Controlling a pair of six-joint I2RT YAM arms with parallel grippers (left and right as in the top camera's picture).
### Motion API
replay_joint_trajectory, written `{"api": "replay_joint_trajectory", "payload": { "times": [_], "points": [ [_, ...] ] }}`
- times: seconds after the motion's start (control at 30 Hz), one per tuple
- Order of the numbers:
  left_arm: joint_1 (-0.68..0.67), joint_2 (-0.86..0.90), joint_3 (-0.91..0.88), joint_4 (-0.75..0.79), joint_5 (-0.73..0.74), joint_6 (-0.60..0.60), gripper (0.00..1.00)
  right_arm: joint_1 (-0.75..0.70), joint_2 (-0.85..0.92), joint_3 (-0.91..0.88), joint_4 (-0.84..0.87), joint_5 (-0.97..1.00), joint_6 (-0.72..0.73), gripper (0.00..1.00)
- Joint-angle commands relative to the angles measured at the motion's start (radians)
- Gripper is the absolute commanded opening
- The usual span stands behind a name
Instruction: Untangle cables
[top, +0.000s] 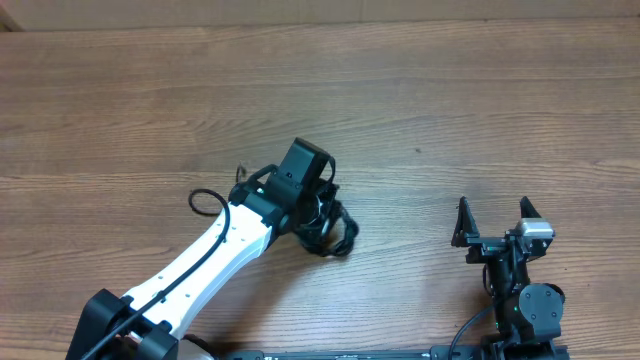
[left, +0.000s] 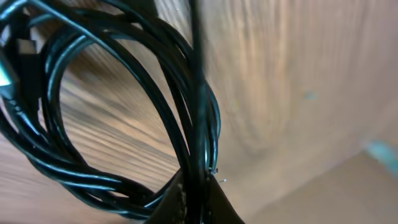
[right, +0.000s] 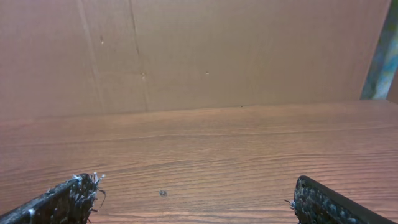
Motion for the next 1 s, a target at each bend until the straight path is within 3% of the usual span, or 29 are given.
{"api": "replay_joint_trajectory", "payload": {
  "times": [0.0,0.03,0.07,0.13,0.17,0.2,0.3,0.37,0.53,0.6,0.67,0.8,0.97],
  "points": [
    [0.005,0.002,0.013,0.085,0.023,-0.24,0.08,-0.003,-0.005,-0.011,0.005,0.004,-0.003,1.0],
    [0.005,0.002,0.013,0.119,0.009,-0.24,0.11,-0.003,-0.005,-0.011,0.005,0.004,-0.003,1.0],
    [0.005,0.002,0.013,0.146,-0.005,-0.239,0.23,-0.003,-0.005,-0.011,0.005,0.004,-0.003,1.0],
    [0.005,0.002,0.013,0.184,-0.061,-0.222,0.77,-0.003,-0.005,-0.011,0.005,0.004,-0.003,1.0],
    [0.005,0.002,0.013,0.185,-0.089,-0.191,0.94,-0.003,-0.005,-0.011,0.005,0.004,-0.003,1.0],
    [0.005,0.002,0.013,0.183,-0.124,-0.125,1.0,-0.003,-0.005,-0.011,0.005,0.004,-0.003,1.0],
    [0.007,0.002,0.013,0.192,-0.199,0.196,1.0,-0.003,-0.005,-0.011,0.005,0.004,-0.003,1.0],
    [0.007,0.002,0.013,0.222,-0.208,0.516,1.0,-0.003,-0.005,-0.011,0.005,0.004,-0.003,1.0],
    [0.004,0.002,0.013,0.279,-0.153,1.465,1.0,-0.003,-0.005,-0.011,0.005,0.004,-0.003,1.0],
    [0.003,0.002,0.013,0.239,-0.135,1.779,1.0,-0.003,-0.005,-0.011,0.005,0.004,-0.003,1.0],
    [0.003,0.002,0.013,0.204,-0.149,2.015,1.0,-0.003,-0.005,-0.011,0.005,0.004,-0.003,1.0],
    [0.003,0.003,0.013,0.227,-0.199,2.261,0.97,-0.003,-0.005,-0.011,0.005,0.004,-0.003,1.0],
    [0.003,0.023,0.013,0.348,-0.195,2.3,0.89,-0.003,-0.005,-0.011,0.005,0.004,-0.003,1.0]
  ]
}}
